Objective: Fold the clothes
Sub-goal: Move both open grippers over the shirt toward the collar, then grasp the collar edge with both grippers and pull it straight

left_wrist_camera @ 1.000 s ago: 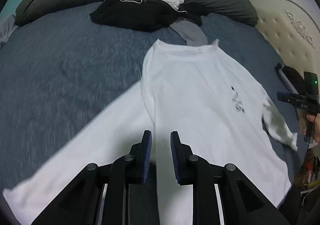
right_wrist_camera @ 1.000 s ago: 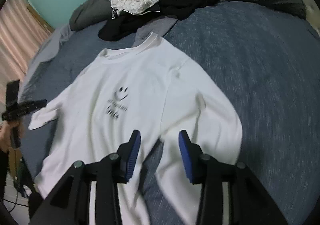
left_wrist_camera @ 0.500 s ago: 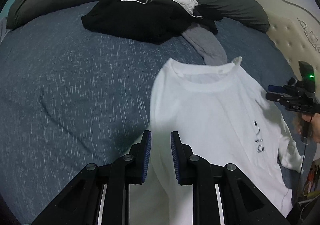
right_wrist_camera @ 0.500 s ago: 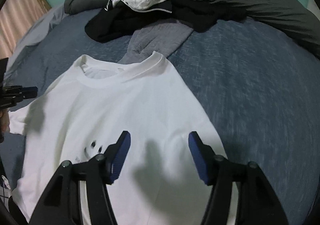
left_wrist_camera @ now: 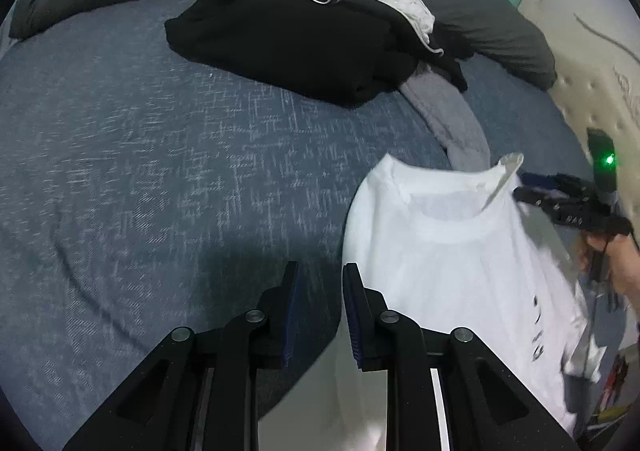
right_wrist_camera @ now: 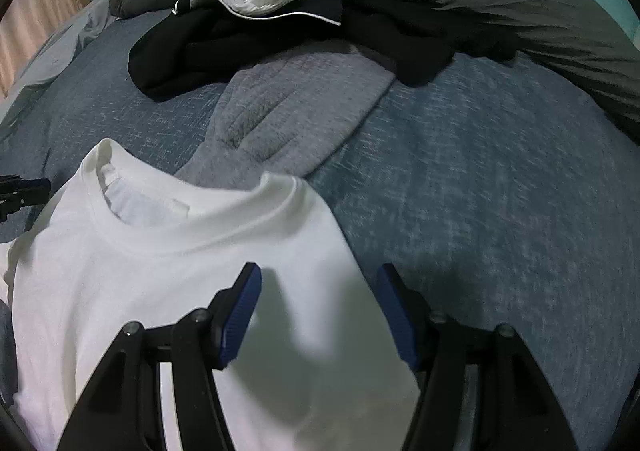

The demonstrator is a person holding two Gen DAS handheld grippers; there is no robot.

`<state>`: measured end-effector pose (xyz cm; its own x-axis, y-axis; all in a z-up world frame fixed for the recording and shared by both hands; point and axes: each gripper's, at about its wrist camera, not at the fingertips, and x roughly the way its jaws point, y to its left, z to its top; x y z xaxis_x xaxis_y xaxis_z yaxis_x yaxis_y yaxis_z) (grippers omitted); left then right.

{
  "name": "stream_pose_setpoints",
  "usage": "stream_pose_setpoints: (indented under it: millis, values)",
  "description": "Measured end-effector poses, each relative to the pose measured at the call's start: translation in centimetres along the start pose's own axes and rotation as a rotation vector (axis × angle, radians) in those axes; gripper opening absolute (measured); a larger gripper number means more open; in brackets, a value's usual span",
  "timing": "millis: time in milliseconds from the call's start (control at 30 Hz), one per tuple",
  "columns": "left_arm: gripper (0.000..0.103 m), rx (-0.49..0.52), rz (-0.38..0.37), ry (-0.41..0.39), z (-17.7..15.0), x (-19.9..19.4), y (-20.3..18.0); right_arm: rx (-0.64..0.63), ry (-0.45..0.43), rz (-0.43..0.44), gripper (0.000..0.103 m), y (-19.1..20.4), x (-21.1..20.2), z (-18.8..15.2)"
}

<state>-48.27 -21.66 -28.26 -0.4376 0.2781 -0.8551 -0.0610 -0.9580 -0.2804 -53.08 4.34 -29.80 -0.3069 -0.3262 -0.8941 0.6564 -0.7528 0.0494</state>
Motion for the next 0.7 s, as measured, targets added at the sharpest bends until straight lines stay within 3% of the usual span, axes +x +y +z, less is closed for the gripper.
stream_pose_setpoints:
  millis: [233, 433, 500, 700]
  values:
    - [0.031, -0.02, -0.047, -0.018, 1.9, 2.4, -0.7, -0.048, 0.001, 0.035, 0.057, 0.5, 1.6, 0.9]
    - [0.031, -0.015, -0.052, -0.007, 2.3, 3.9, -1.6, -0.084, -0.012, 0.056, 0.026, 0.9, 2.2, 1.4]
    - [0.031, -0.02, -0.051, -0.015, 2.2, 3.8, -1.6, -0.098, -0.029, 0.047, 0.007, 1.0, 1.9, 1.3]
    - [0.031, -0.021, -0.056, -0.038, 2.2, 3.0, -1.9, -0.081, -0.111, 0.013, 0.004, 0.0, -0.6, 1.2]
